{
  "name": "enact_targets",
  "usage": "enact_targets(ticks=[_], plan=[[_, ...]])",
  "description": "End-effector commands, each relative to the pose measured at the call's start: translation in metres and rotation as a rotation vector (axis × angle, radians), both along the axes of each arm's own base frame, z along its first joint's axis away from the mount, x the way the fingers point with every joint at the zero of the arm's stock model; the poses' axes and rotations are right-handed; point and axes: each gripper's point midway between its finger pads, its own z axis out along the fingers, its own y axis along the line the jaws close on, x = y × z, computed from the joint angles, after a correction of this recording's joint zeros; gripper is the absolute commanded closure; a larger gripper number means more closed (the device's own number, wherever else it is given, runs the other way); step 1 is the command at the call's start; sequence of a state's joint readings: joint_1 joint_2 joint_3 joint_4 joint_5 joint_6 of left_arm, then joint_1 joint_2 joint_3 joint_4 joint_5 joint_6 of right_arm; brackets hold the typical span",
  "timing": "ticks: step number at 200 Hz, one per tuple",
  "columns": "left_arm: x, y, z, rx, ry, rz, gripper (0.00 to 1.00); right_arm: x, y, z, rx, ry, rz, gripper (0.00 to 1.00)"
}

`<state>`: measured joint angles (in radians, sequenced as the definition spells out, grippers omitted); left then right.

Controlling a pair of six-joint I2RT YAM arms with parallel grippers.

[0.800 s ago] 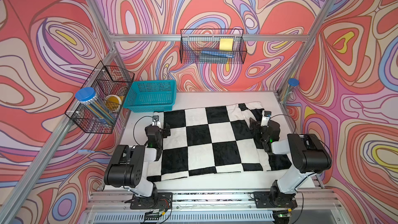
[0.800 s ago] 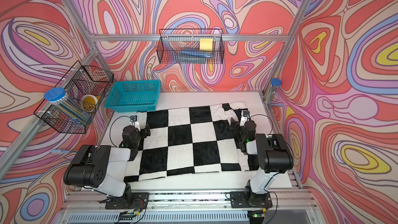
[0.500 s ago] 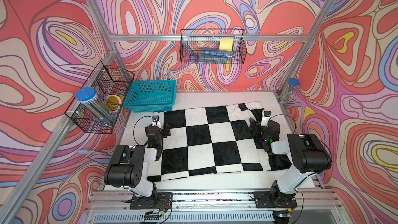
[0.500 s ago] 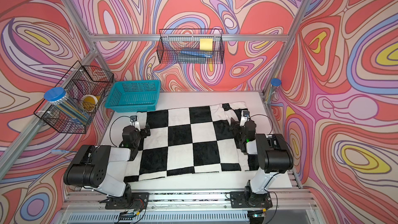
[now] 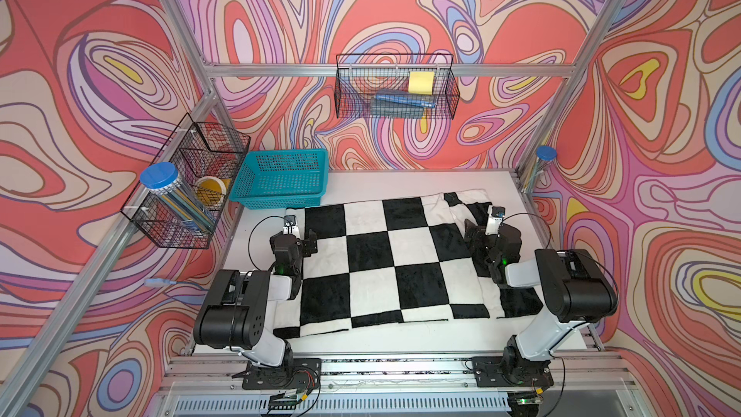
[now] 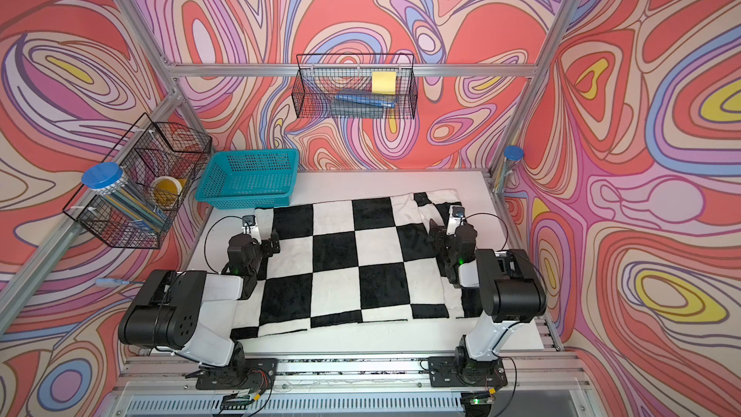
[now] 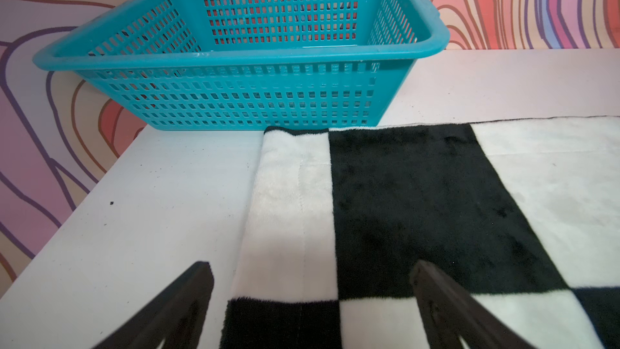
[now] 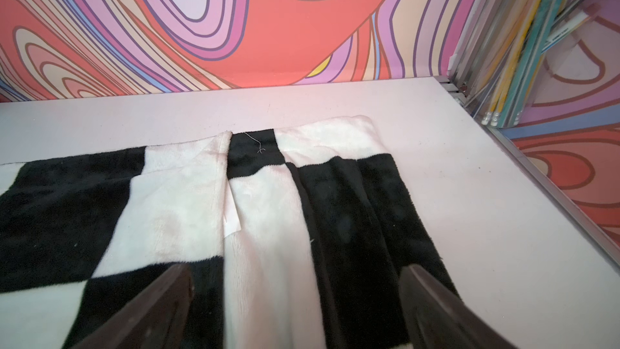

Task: Roll up the pillowcase
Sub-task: Adjust the pillowcase at the center of the board.

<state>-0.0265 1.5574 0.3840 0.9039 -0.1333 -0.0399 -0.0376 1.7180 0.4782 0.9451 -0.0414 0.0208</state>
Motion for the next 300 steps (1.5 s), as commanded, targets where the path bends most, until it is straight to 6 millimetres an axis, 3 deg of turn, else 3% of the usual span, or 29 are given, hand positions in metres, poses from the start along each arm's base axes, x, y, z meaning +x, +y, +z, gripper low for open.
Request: enact_targets(ticks=[1,20,34,61,77,84,86,91,98,112,129,146,158,166,170,171,172,184,214,225,236,247,265,300], plan=[[-0.005,0.0,0.002,0.015,-0.002,-0.012,0.01,0.001,-0.005,0.009,0.002,-0.002,-0.05,0.02],[-0.015,0.002,0.022,0.022,-0.05,0.005,0.01,0.012,-0.023,0.022,0.004,0.068,-0.165,0.02],[-0.026,0.003,0.046,0.062,-0.097,0.055,0.01,0.017,-0.039,0.023,0.028,0.243,-0.287,0.02],[-0.049,-0.014,0.114,0.132,-0.179,0.043,0.01,0.016,-0.043,0.032,0.135,0.464,-0.397,0.02],[-0.069,0.0,0.142,-0.026,-0.184,0.16,0.01,0.002,-0.046,0.021,0.254,0.58,-0.523,0.02],[-0.083,0.013,0.146,-0.159,-0.19,0.269,0.01,0.001,-0.034,0.012,0.33,0.642,-0.458,0.02],[-0.086,0.015,0.161,-0.217,-0.223,0.299,0.01,0.001,-0.03,0.011,0.349,0.654,-0.433,0.02],[-0.103,0.025,0.158,-0.326,-0.191,0.393,0.01,0.001,-0.021,0.007,0.408,0.68,-0.378,0.03],[-0.122,0.032,0.153,-0.422,-0.15,0.475,0.01,-0.003,-0.013,0.003,0.466,0.708,-0.343,0.2],[-0.131,0.025,0.153,-0.515,-0.114,0.422,0.01,-0.014,-0.006,0.003,0.518,0.755,-0.349,0.4],[-0.141,0.012,0.143,-0.665,-0.033,0.41,0.01,-0.038,-0.009,0.01,0.544,0.803,-0.419,0.49],[-0.157,0.001,0.125,-0.782,0.097,0.456,0.08,-0.065,-0.017,0.021,0.531,0.821,-0.501,0.47],[-0.168,-0.008,0.115,-0.845,0.19,0.478,0.34,-0.076,-0.017,0.027,0.514,0.818,-0.499,0.51],[-0.178,-0.012,0.11,-0.894,0.241,0.508,0.54,-0.084,-0.016,0.027,0.507,0.842,-0.499,0.59],[-0.18,-0.015,0.108,-0.909,0.257,0.502,0.92,-0.087,-0.014,0.025,0.51,0.858,-0.49,0.67],[-0.181,-0.016,0.108,-0.91,0.261,0.5,0.99,-0.087,-0.014,0.025,0.512,0.861,-0.486,0.69],[-0.182,-0.016,0.108,-0.921,0.262,0.504,1.0,-0.087,-0.013,0.024,0.513,0.866,-0.482,0.73],[-0.198,-0.024,0.097,-1.003,0.326,0.545,1.0,-0.094,0.003,0.015,0.551,0.934,-0.413,1.0],[-0.223,-0.064,0.056,-1.254,0.527,0.544,1.0,-0.113,0.044,-0.014,0.702,1.077,-0.262,1.0],[-0.233,-0.07,0.038,-1.282,0.604,0.59,1.0,-0.118,0.047,-0.022,0.69,1.096,-0.257,1.0],[-0.24,-0.063,0.027,-1.229,0.63,0.647,0.93,-0.118,0.047,-0.03,0.684,1.11,-0.255,1.0],[-0.23,-0.061,0.026,-1.204,0.618,0.639,1.0,-0.114,0.047,-0.036,0.677,1.12,-0.248,1.0],[-0.226,-0.057,0.011,-1.166,0.688,0.756,1.0,-0.103,0.046,-0.042,0.674,1.122,-0.254,1.0],[-0.197,-0.065,-0.002,-1.086,0.835,0.8,1.0,-0.091,0.044,-0.058,0.665,1.155,-0.272,1.0]])
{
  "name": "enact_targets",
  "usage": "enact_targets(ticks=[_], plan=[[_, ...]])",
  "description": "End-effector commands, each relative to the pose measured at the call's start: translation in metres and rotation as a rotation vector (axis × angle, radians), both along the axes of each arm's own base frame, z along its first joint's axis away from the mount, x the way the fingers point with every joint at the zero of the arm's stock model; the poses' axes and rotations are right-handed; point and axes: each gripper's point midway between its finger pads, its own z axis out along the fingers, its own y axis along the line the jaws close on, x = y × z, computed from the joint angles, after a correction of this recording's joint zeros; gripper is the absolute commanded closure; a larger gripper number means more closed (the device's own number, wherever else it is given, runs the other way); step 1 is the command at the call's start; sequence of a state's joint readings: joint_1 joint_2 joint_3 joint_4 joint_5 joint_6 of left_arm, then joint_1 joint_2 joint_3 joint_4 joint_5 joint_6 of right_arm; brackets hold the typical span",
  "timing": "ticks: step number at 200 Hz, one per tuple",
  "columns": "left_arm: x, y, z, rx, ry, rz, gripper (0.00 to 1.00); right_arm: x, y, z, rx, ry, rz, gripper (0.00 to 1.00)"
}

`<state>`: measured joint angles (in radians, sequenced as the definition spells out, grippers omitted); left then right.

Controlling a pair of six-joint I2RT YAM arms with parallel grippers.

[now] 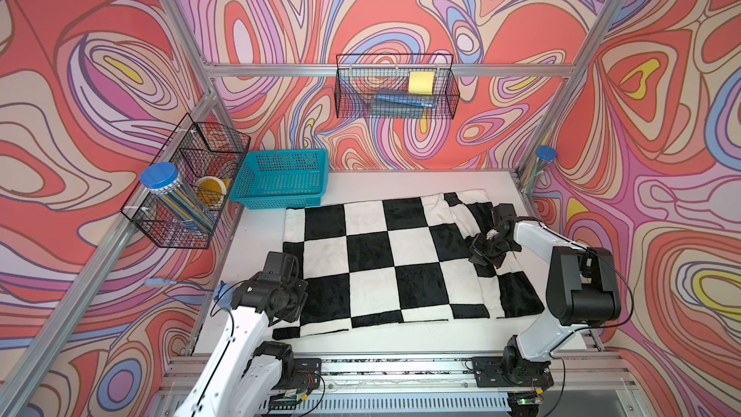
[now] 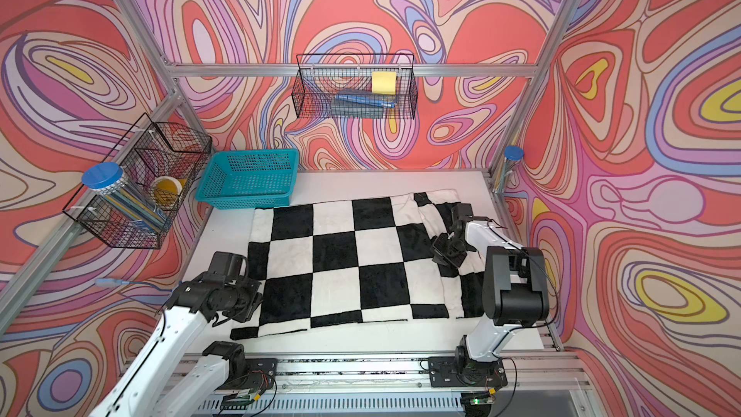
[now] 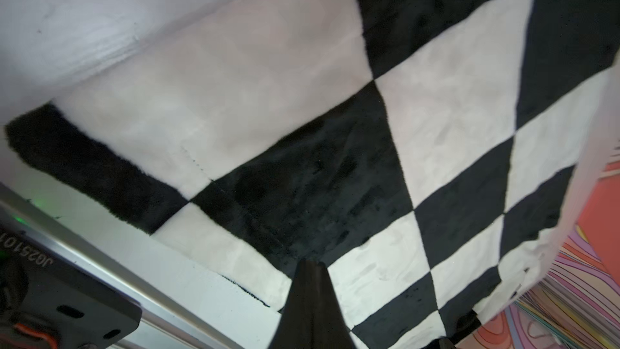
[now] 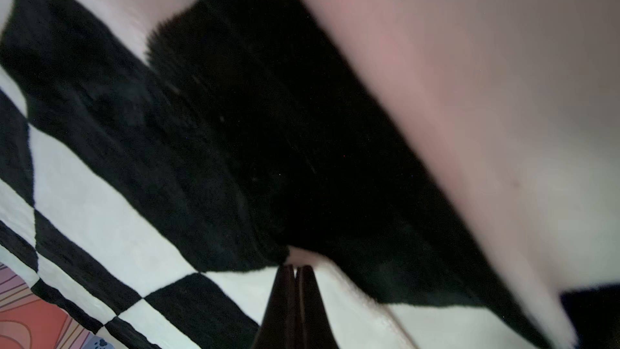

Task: Roll up the pillowcase
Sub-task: Adjust the pillowcase at the center of the board.

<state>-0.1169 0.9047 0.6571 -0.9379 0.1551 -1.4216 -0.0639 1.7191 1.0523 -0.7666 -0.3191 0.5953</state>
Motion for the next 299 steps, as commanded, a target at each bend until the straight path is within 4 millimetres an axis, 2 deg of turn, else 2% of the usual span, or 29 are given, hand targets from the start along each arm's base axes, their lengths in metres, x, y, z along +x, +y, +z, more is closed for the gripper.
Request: enact_targets(ticks=[1,35,64,96,144,184,226,242,275,299], plan=[[0.021,-0.005,0.002,-0.008,0.04,-0.01,1.0,0.016,0.001,-0.002,0.001,-0.022,0.017,1.0],[0.031,-0.003,-0.008,0.036,0.093,-0.001,1.0,0.018,-0.002,-0.021,-0.018,0.03,0.008,1.0],[0.027,0.006,-0.015,0.108,0.197,0.003,1.0,0.019,-0.006,-0.028,-0.039,0.062,0.01,1.0],[0.019,0.015,-0.014,0.192,0.359,0.026,1.0,0.021,-0.008,-0.031,-0.045,0.077,0.01,1.0],[0.028,0.004,-0.038,0.173,0.36,0.031,1.0,0.029,-0.01,-0.037,-0.061,0.091,0.013,1.0],[0.035,0.004,-0.045,0.241,0.45,-0.037,1.0,0.032,-0.011,-0.041,-0.065,0.092,0.016,1.0],[0.037,-0.012,-0.071,0.214,0.497,-0.139,1.0,0.03,-0.01,-0.043,-0.059,0.093,0.018,1.0],[0.036,-0.024,-0.08,0.167,0.498,-0.164,1.0,0.029,-0.009,-0.043,-0.058,0.092,0.019,1.0],[0.04,-0.025,-0.094,0.179,0.539,-0.195,1.0,0.032,-0.011,-0.048,-0.065,0.095,0.022,1.0],[0.054,-0.024,-0.098,0.203,0.53,-0.223,1.0,0.041,-0.012,-0.05,-0.069,0.089,0.009,1.0]])
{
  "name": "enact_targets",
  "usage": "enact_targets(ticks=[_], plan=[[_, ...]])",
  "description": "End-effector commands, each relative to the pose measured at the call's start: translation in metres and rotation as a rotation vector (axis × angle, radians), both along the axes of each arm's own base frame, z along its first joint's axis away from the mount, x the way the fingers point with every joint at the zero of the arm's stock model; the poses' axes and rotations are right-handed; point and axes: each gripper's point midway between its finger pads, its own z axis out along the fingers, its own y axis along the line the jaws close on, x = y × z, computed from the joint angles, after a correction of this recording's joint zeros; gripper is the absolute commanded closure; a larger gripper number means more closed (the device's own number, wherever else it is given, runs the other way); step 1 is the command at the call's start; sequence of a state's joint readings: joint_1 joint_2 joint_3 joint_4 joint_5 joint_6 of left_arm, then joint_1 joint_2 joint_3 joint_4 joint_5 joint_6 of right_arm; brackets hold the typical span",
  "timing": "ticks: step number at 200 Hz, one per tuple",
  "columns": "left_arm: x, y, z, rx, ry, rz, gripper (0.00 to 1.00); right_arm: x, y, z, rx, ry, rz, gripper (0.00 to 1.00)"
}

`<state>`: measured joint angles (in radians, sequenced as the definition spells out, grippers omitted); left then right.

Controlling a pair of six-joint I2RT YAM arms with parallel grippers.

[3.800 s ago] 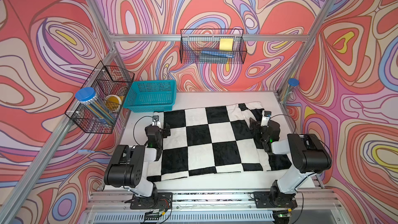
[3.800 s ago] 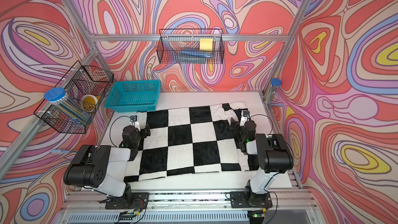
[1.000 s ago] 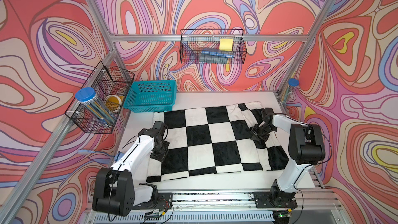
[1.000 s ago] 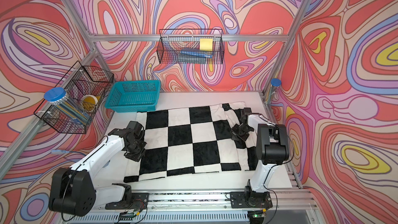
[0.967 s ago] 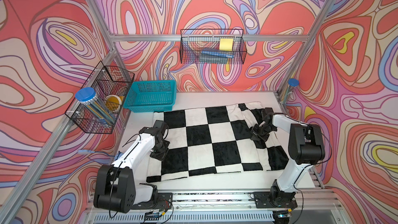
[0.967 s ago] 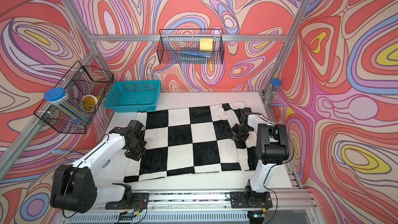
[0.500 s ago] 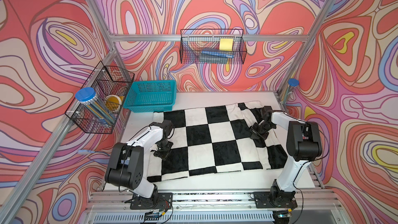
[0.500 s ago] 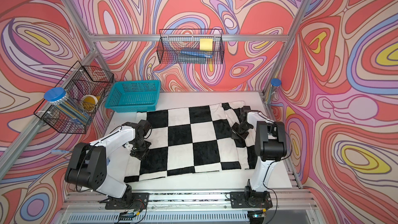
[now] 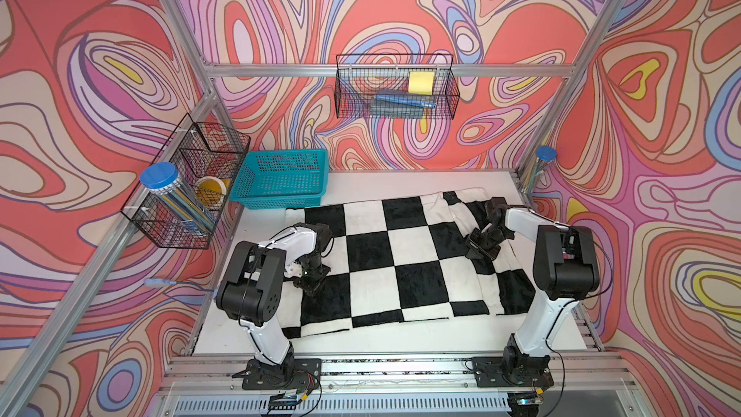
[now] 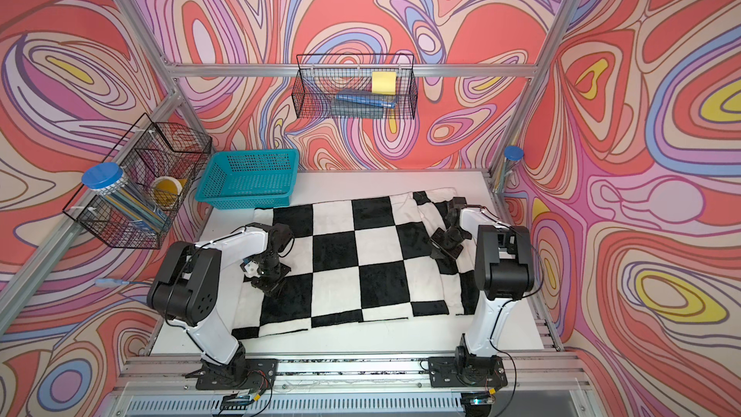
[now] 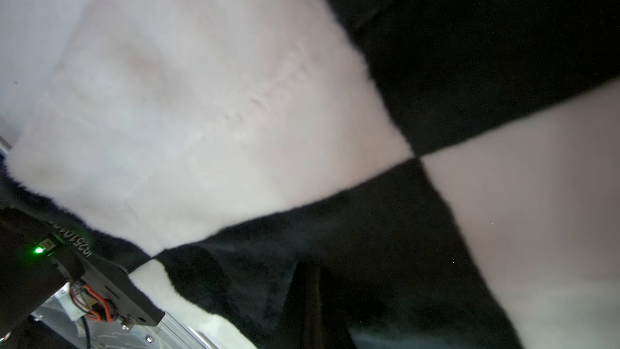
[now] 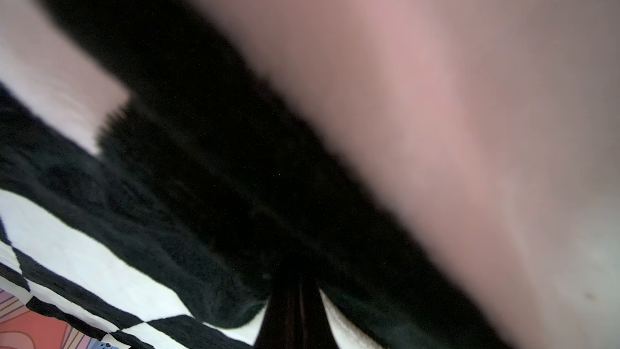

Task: Roll up the pillowcase
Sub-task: Adjust the pillowcase at the center of the board.

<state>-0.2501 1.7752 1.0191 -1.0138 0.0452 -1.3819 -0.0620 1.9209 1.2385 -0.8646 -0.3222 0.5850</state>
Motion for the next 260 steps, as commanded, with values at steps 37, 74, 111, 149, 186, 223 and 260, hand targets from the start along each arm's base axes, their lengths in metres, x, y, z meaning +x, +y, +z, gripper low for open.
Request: enact_targets(ticks=[37,74,111,149,186,223,260], plan=[[0.049,-0.007,-0.025,-0.002,-0.038,-0.122,1.0,0.038,-0.014,-0.035,-0.086,-0.036,-0.009,1.0],[0.087,-0.003,-0.02,0.033,-0.083,-0.178,1.0,0.048,-0.017,-0.035,-0.097,-0.041,-0.02,1.0],[0.116,0.0,-0.015,0.065,-0.114,-0.234,1.0,0.042,-0.02,-0.033,-0.114,-0.043,-0.045,1.0],[0.142,0.003,-0.003,0.087,-0.156,-0.325,1.0,0.051,-0.015,-0.029,-0.085,-0.074,-0.051,1.0],[0.127,0.0,0.026,0.057,-0.201,-0.333,1.0,0.063,-0.015,-0.006,-0.084,-0.128,-0.048,1.0],[0.101,-0.004,0.081,0.028,-0.345,-0.316,0.47,0.062,-0.012,0.002,-0.068,-0.155,-0.048,1.0],[0.061,0.017,0.135,0.099,-0.4,-0.237,0.21,0.063,-0.005,0.005,-0.033,-0.172,-0.049,1.0]])
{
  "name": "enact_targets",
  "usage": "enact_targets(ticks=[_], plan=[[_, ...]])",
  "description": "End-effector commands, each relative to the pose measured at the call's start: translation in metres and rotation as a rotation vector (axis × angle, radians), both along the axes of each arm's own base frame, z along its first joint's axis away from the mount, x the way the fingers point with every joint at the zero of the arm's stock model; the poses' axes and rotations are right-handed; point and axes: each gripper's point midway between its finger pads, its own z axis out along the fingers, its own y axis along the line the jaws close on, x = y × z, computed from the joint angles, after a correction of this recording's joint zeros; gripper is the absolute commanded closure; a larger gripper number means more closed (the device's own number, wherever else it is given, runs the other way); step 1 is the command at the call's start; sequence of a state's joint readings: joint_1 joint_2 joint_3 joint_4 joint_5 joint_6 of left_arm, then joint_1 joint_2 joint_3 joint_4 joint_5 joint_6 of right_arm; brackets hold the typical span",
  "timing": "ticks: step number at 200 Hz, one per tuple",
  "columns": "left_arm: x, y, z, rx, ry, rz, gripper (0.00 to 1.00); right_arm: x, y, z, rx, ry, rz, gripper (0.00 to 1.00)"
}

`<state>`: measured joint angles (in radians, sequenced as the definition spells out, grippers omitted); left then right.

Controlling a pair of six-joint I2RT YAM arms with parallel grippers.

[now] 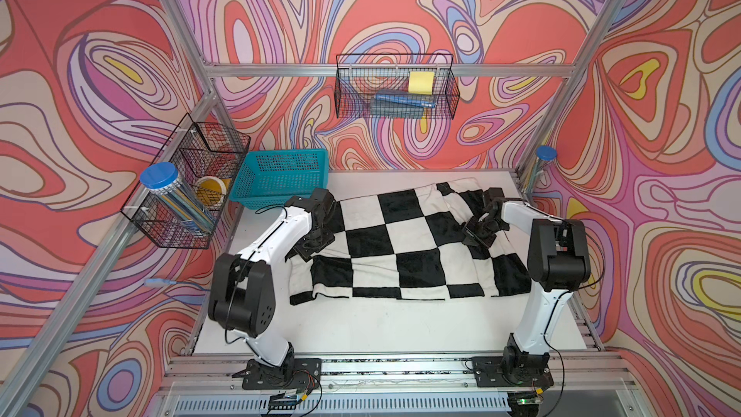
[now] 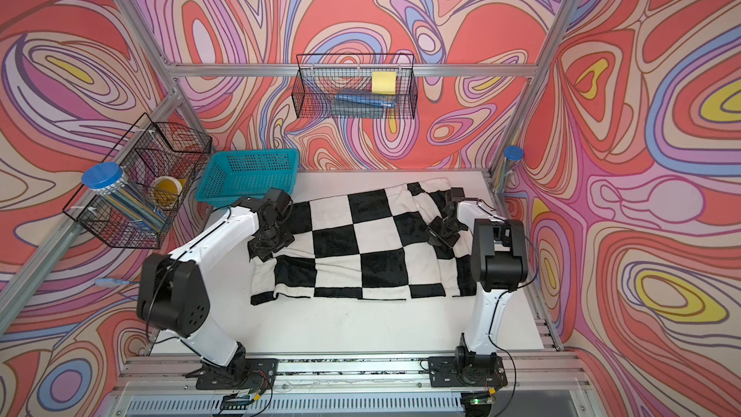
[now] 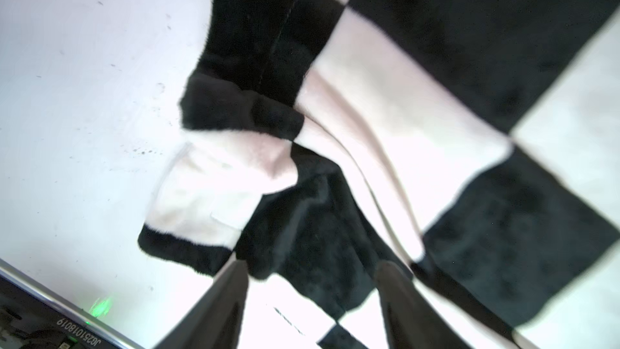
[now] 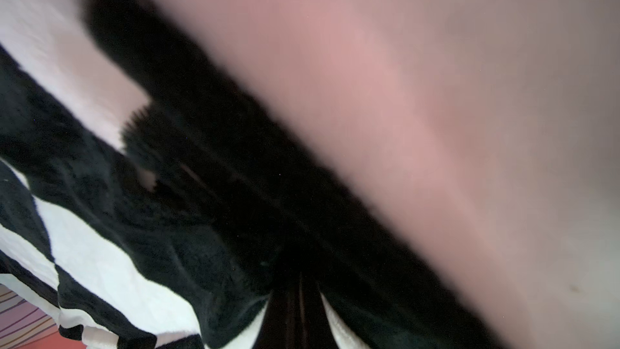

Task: Roll up the pillowcase
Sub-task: Adjust the pillowcase at the center of the board.

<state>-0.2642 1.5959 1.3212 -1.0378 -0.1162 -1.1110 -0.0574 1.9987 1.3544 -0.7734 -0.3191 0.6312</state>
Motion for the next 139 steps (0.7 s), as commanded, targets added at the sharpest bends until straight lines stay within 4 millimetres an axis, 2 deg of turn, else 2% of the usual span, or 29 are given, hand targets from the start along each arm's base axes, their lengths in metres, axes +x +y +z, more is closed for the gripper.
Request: enact_targets(ticks=[1,12,33,49,61,75,91,118,139], plan=[[-0.041,0.019,0.019,0.063,0.049,0.081,0.21,0.01,-0.003,0.002,-0.027,-0.058,-0.012,1.0],[-0.074,0.029,0.021,0.099,0.091,0.17,0.22,0.012,0.0,0.006,-0.02,-0.071,-0.009,1.0],[-0.134,0.04,0.003,0.126,0.175,0.34,0.25,0.009,0.007,0.012,0.003,-0.083,-0.005,1.0],[-0.163,0.039,-0.009,0.097,0.219,0.455,0.31,0.004,0.01,0.017,0.02,-0.095,-0.009,1.0],[-0.181,0.042,-0.005,0.137,0.211,0.553,0.36,-0.002,0.01,0.019,0.021,-0.099,-0.008,1.0],[-0.19,0.051,0.002,0.21,0.165,0.623,0.38,-0.006,0.011,0.022,0.02,-0.111,-0.004,1.0],[-0.192,0.057,-0.003,0.246,0.152,0.698,0.37,-0.008,0.012,0.025,0.026,-0.119,-0.004,1.0],[-0.176,0.035,-0.047,0.09,0.101,0.794,0.37,-0.006,0.014,0.028,0.038,-0.131,-0.003,1.0],[-0.161,0.029,-0.073,0.025,0.03,0.809,0.37,-0.007,0.013,0.032,0.027,-0.14,0.001,1.0]])
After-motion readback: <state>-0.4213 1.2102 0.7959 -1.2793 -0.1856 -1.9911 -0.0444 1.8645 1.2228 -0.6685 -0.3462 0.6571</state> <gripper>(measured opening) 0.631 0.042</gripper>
